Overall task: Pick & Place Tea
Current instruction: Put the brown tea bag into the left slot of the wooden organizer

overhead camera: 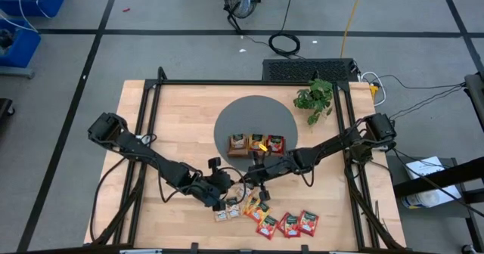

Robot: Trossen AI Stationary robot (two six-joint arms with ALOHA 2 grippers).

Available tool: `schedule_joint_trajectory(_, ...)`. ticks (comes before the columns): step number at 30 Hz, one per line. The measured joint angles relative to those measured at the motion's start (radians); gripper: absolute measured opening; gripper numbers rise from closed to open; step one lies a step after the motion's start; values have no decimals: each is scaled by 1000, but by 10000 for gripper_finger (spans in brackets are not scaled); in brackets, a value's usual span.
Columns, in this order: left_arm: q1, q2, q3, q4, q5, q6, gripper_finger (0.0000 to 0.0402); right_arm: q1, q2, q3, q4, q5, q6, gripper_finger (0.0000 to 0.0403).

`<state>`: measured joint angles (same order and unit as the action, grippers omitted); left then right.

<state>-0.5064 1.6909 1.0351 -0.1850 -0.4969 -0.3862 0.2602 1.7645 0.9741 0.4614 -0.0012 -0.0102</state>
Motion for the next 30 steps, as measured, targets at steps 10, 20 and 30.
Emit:
schedule_joint_trajectory(10,-64,-103,1,-156,-9,-84,116,-70,0,-67,151,-14,14,0)
schedule_joint_trajectory(20,-243,-93,0,-289,-176,-292,107,-182,-2,-154,401,184,-10,0)
schedule_joint_trajectory(30,-354,-80,1,-292,-319,-322,71,-235,0,-207,408,261,32,0)
